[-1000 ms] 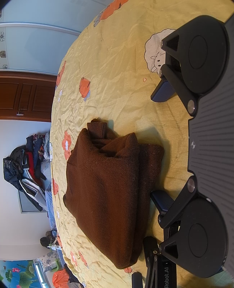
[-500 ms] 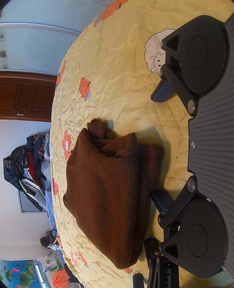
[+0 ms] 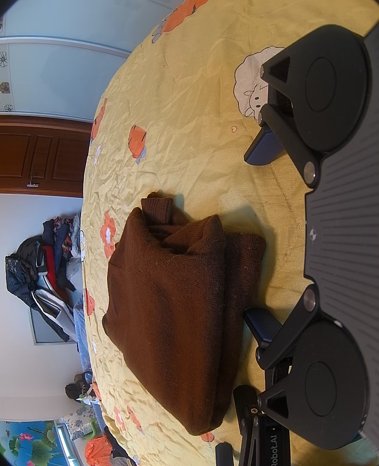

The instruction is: Fold small clothes

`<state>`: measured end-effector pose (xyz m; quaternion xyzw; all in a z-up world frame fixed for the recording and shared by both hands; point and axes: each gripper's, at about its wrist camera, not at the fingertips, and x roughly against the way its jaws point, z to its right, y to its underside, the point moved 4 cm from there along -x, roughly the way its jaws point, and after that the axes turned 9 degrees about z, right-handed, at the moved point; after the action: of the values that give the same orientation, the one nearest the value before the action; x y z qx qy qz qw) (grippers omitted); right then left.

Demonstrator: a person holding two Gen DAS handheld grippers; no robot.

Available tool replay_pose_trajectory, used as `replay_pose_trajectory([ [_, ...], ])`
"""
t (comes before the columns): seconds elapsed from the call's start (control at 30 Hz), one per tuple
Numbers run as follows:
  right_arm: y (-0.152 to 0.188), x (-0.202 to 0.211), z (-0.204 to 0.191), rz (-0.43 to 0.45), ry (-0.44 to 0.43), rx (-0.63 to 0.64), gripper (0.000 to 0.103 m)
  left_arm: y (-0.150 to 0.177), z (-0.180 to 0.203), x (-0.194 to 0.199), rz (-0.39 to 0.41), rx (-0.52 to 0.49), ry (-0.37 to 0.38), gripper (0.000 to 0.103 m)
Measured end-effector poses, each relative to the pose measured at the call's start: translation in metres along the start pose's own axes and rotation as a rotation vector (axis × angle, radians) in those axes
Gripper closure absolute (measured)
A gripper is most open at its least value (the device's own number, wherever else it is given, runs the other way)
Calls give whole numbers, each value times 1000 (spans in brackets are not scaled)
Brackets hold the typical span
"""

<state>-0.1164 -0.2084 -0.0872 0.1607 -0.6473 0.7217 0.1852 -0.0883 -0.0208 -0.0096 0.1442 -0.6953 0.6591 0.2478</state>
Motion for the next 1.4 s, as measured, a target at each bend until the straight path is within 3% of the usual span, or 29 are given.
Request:
replay_pose_trajectory([
  [1.4, 0, 0, 0, 0, 0, 0, 0, -3, 3, -4, -15, 35, -33, 0],
])
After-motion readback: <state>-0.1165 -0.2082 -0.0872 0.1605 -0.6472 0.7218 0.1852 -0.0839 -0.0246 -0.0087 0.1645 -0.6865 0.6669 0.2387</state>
